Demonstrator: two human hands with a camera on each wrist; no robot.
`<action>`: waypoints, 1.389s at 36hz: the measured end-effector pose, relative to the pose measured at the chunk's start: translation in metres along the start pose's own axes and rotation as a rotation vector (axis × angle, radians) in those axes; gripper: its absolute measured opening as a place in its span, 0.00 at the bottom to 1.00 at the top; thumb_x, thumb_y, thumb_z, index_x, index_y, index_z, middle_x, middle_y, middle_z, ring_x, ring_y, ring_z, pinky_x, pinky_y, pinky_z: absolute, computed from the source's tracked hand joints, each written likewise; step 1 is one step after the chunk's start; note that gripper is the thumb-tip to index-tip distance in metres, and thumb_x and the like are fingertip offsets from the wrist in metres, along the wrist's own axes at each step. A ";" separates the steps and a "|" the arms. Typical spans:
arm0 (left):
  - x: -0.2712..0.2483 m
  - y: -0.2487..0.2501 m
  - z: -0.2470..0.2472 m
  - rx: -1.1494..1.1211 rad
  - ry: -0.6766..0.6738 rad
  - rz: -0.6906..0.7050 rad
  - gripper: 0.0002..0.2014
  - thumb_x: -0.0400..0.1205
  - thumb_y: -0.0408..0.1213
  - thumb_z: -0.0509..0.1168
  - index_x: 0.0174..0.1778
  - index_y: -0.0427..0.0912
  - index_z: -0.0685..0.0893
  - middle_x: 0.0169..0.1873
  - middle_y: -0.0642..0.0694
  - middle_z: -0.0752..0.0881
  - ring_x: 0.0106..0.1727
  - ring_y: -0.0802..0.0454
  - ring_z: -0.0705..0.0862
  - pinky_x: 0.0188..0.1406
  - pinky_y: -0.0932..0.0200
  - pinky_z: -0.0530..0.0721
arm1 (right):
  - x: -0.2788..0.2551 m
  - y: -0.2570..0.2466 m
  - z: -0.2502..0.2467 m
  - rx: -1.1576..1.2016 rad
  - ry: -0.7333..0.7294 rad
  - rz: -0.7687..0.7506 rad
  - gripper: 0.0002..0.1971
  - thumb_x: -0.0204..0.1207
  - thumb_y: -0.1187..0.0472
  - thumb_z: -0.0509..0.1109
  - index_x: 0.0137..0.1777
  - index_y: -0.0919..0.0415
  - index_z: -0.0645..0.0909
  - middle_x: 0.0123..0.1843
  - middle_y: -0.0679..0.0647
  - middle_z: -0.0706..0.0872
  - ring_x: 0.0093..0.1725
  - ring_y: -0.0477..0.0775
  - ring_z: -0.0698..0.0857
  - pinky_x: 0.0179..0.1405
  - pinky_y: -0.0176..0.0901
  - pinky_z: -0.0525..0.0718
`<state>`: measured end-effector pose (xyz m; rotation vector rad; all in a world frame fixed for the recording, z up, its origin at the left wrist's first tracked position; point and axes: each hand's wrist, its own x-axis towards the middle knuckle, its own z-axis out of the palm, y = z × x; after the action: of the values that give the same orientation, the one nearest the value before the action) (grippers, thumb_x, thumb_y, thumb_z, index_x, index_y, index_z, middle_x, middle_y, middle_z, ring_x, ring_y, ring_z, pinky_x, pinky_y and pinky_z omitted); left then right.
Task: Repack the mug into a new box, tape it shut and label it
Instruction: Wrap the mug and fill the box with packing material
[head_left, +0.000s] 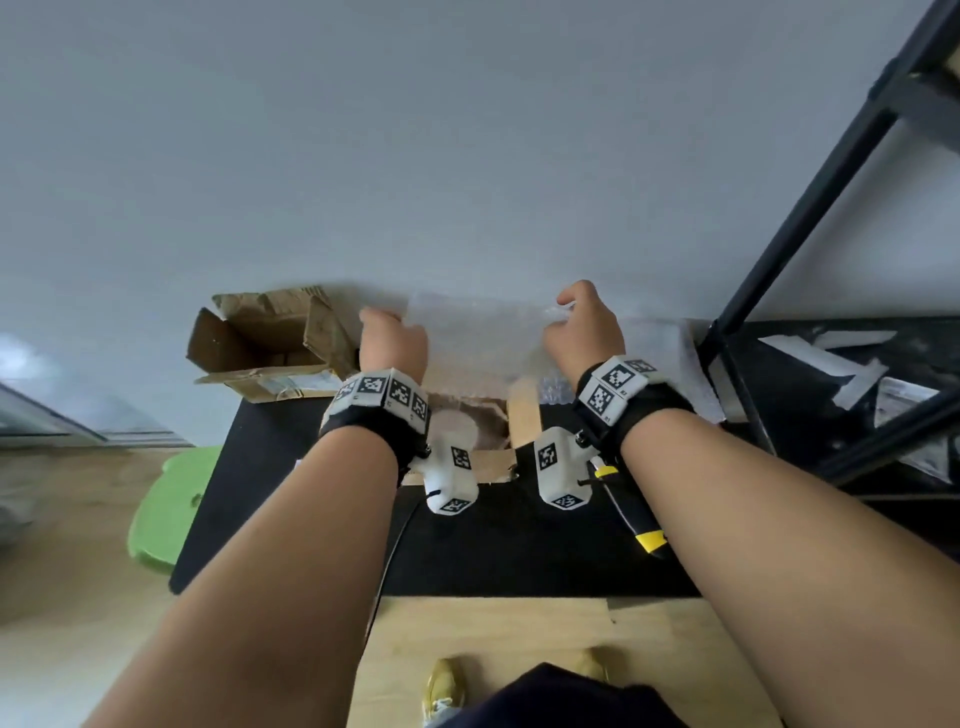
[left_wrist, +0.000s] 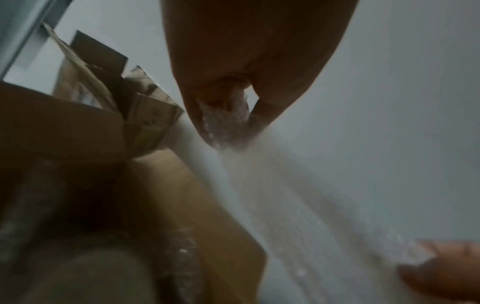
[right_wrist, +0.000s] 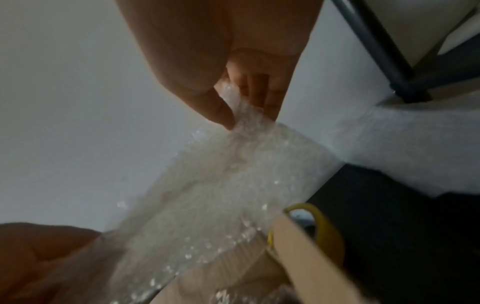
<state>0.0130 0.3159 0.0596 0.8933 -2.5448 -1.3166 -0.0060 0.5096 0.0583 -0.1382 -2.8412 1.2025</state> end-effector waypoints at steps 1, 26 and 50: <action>0.000 -0.009 -0.006 0.025 0.001 -0.020 0.16 0.83 0.29 0.58 0.66 0.32 0.69 0.60 0.36 0.80 0.58 0.40 0.81 0.55 0.53 0.77 | -0.002 -0.004 0.007 -0.008 -0.005 -0.013 0.14 0.78 0.68 0.60 0.63 0.61 0.73 0.55 0.57 0.82 0.45 0.57 0.79 0.39 0.41 0.72; -0.007 -0.105 -0.027 1.000 -0.191 0.554 0.13 0.79 0.39 0.61 0.59 0.43 0.81 0.59 0.44 0.76 0.63 0.44 0.72 0.66 0.49 0.73 | -0.052 -0.013 0.084 -0.599 -0.444 -0.301 0.18 0.75 0.62 0.67 0.65 0.51 0.81 0.63 0.52 0.79 0.59 0.56 0.80 0.62 0.51 0.79; 0.013 -0.098 0.019 1.012 -0.633 0.370 0.18 0.83 0.29 0.60 0.69 0.36 0.73 0.67 0.37 0.76 0.69 0.37 0.77 0.68 0.41 0.77 | -0.042 -0.004 0.114 -0.698 -0.670 -0.190 0.14 0.81 0.68 0.64 0.66 0.68 0.74 0.60 0.64 0.85 0.59 0.64 0.85 0.51 0.48 0.80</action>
<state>0.0387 0.2783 -0.0304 -0.0075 -3.6629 -0.1139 0.0255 0.4216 -0.0188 0.6060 -3.5963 0.1757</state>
